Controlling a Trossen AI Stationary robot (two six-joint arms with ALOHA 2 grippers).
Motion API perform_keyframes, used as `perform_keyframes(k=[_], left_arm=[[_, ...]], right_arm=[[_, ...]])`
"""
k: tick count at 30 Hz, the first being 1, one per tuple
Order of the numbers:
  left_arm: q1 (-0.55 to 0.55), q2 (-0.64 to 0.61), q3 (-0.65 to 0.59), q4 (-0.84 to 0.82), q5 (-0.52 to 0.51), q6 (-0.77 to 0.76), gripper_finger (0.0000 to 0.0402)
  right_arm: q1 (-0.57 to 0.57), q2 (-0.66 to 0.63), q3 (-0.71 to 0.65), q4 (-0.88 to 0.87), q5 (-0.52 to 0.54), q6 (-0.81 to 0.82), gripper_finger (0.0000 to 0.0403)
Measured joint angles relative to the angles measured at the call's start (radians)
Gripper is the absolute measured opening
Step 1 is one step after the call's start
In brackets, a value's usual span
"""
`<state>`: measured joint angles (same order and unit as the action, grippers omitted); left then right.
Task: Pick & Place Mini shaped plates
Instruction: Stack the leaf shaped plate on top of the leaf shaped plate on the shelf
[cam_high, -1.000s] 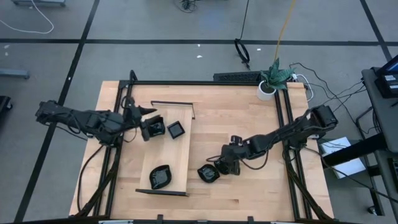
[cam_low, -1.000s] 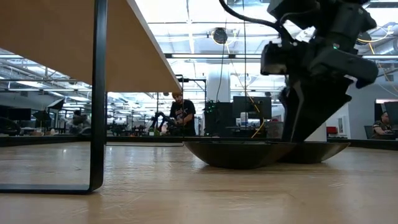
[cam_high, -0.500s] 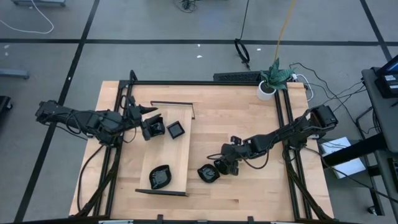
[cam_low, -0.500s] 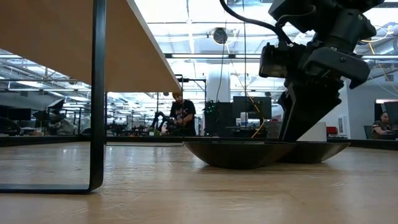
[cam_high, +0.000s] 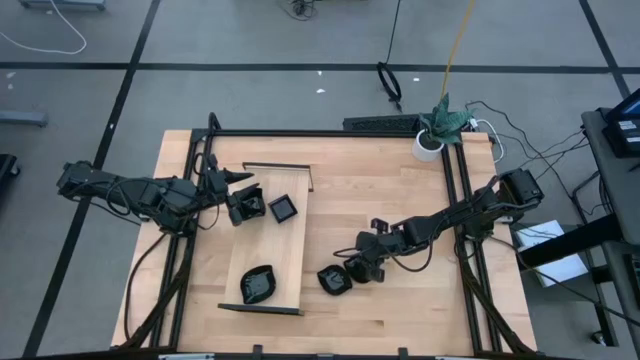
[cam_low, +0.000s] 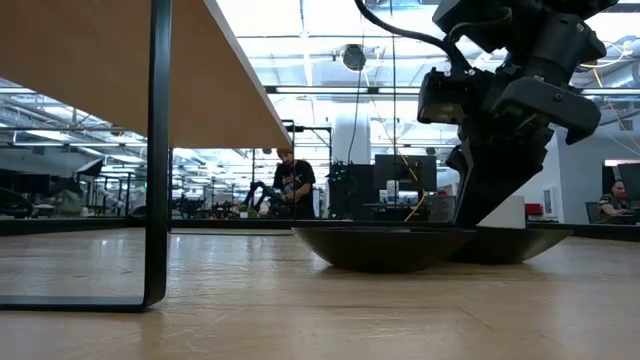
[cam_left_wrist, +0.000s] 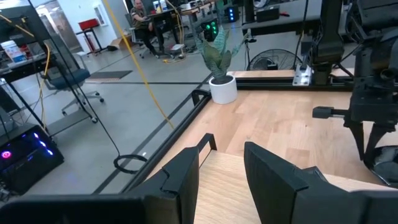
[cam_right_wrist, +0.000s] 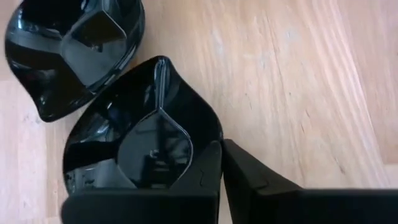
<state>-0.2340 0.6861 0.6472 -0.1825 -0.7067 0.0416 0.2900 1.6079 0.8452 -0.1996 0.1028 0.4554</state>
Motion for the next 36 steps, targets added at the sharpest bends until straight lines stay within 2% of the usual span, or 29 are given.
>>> perform_keyframes(k=[5,9,13,16,19,21,24,27,30,33,36], left_arm=[[0.0,0.0,0.0,0.001,0.0,-0.024,0.0134],[0.0,0.0,0.0,0.002,0.017,-0.048,0.0134],[0.0,0.001,0.001,0.003,0.078,-0.06,0.0134],[0.0,0.008,0.001,0.024,0.152,-0.079,0.0134],[0.0,0.035,0.002,0.045,0.229,-0.121,0.0134],[0.0,0.063,0.002,0.076,0.297,-0.14,0.0134],[0.0,0.128,0.002,0.168,0.335,-0.118,0.0134],[0.0,0.21,0.002,0.299,0.326,-0.054,0.0134],[0.0,0.296,0.002,0.43,0.271,0.033,0.0134],[0.005,0.386,0.002,0.567,0.206,0.077,0.0134],[0.016,0.464,0.002,0.692,0.201,0.114,0.0134]], right_arm=[[0.001,-0.069,0.031,-0.009,0.008,-0.004,0.0],[0.037,-0.176,0.045,-0.014,0.135,-0.031,0.0],[0.093,-0.282,0.045,0.007,0.38,-0.095,0.0],[0.137,-0.313,0.045,0.056,0.67,-0.195,0.0],[0.156,-0.305,0.039,0.21,0.917,-0.369,0.0],[0.148,-0.282,0.02,0.383,1.003,-0.52,0.0],[0.117,-0.228,-0.028,0.693,1.018,-0.765,0.0],[0.077,-0.157,-0.064,1.038,0.964,-1.02,0.0],[0.047,-0.082,-0.074,1.329,0.887,-1.251,0.0],[0.023,-0.031,-0.074,1.548,0.779,-1.418,0.0],[-0.002,0.005,-0.074,1.681,0.711,-1.496,0.0]])
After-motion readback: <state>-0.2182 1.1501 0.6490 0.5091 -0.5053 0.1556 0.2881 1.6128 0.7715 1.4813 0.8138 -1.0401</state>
